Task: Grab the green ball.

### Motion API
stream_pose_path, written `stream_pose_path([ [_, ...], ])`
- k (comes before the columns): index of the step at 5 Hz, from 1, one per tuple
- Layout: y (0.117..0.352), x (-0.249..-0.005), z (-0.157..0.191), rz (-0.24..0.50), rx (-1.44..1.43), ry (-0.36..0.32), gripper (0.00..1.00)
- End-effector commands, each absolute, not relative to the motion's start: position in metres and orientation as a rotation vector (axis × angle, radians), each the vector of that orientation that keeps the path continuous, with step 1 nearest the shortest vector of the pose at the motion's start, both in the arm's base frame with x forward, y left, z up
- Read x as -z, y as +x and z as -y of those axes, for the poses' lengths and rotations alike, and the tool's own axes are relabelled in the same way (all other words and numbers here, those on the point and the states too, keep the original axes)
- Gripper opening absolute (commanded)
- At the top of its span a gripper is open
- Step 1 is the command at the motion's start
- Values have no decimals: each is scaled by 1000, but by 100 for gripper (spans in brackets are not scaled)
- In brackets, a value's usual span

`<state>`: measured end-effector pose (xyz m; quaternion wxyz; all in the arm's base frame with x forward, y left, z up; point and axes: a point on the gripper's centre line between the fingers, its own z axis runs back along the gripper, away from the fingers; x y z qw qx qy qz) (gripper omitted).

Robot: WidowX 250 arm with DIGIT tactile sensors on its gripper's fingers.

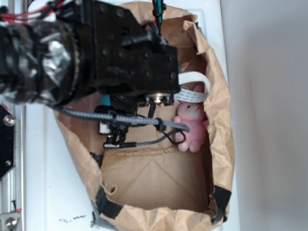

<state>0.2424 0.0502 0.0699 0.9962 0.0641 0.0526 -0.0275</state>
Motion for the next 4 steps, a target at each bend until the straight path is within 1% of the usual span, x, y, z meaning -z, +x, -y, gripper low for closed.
stream_pose_path([
  [1, 244, -101, -49, 34, 122, 58, 100],
  [2, 245, -100, -46, 65, 131, 22, 100],
  [3, 251, -99, -44, 60, 114, -12, 100],
  [4, 257, -99, -44, 60, 90, -65, 100],
])
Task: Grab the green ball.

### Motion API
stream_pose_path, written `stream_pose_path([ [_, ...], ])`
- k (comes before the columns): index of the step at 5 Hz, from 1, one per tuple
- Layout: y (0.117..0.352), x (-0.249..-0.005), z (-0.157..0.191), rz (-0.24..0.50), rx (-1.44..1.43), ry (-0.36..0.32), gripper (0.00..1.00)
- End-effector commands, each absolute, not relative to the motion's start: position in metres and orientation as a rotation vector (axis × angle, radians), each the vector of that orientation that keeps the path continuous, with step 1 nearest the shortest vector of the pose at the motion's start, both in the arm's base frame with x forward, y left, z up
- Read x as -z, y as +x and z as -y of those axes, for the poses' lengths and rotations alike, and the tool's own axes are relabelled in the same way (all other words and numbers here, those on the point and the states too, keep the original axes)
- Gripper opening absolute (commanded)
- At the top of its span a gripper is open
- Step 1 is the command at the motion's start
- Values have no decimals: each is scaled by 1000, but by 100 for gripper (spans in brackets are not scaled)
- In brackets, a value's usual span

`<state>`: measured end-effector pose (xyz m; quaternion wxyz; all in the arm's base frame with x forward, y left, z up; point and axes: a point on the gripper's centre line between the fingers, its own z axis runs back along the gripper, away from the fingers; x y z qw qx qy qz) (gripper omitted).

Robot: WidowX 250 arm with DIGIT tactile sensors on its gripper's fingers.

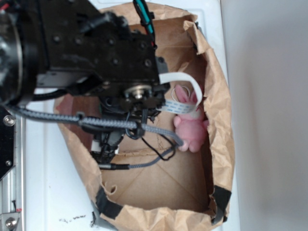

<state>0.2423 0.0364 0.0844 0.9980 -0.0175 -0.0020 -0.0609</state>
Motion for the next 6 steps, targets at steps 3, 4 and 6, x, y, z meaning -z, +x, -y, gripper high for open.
stream_pose_path([
  [3, 264, -99, -50, 145, 102, -90, 100],
  [4, 265, -100, -55, 178, 103, -76, 100],
  [6, 270, -89, -66, 190, 89, -13, 100],
])
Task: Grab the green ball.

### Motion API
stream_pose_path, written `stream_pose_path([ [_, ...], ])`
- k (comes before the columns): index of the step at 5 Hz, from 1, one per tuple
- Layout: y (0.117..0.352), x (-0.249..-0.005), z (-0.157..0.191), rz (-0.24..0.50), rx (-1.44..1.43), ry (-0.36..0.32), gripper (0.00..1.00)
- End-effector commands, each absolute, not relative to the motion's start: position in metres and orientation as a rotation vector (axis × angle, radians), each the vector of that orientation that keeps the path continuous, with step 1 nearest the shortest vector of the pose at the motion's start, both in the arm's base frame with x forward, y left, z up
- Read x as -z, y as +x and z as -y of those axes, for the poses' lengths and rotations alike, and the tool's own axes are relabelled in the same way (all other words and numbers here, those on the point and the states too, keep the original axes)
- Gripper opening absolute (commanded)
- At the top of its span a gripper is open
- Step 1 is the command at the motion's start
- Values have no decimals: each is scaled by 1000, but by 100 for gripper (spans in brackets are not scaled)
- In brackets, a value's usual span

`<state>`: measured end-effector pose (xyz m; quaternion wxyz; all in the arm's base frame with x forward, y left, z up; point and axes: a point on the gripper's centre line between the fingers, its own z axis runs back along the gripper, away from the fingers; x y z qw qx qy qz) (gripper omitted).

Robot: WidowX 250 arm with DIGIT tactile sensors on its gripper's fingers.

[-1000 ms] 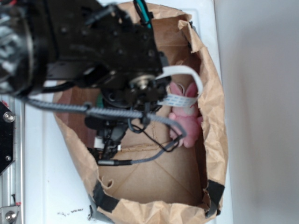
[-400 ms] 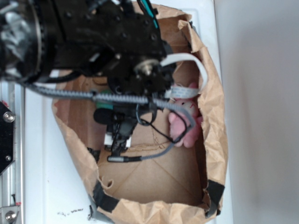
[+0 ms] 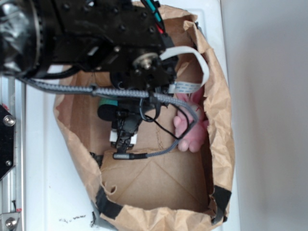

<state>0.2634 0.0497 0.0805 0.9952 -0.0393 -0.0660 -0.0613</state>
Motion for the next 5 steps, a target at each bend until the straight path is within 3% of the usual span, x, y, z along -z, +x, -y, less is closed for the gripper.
stream_pose_path([
  [1, 269, -82, -71, 183, 89, 20, 100],
  [3, 270, -56, -81, 160, 90, 110, 100],
  [5, 247, -60, -79, 109, 139, 100, 100],
])
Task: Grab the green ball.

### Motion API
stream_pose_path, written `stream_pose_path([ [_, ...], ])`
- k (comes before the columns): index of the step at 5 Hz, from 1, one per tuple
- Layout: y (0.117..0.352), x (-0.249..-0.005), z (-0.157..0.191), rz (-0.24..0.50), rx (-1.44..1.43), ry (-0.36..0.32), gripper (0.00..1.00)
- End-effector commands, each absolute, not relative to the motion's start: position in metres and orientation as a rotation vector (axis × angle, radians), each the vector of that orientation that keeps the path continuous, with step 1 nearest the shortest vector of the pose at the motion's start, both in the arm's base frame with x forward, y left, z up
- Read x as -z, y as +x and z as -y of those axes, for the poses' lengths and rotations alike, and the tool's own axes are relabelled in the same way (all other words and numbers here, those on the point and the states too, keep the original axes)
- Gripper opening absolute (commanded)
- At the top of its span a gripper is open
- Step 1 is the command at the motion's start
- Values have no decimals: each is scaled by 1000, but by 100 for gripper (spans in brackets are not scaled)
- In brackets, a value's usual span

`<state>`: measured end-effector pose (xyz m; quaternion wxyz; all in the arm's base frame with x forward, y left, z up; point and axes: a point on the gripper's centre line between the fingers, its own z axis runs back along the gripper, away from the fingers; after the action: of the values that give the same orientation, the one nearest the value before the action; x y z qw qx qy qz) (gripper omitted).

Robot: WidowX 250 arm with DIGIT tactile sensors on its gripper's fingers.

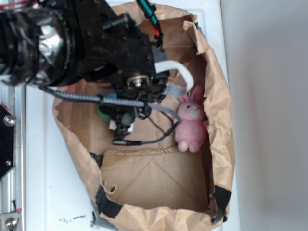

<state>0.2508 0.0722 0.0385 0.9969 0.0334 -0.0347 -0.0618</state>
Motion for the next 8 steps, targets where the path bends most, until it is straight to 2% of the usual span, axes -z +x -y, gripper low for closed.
stream_pose_path([
  [1, 243, -62, -77, 98, 143, 99, 100],
  [3, 232, -72, -76, 83, 160, 74, 100],
  [6, 234, -81, -72, 71, 156, 47, 100],
  [8, 244, -77, -70, 83, 143, 50, 100],
])
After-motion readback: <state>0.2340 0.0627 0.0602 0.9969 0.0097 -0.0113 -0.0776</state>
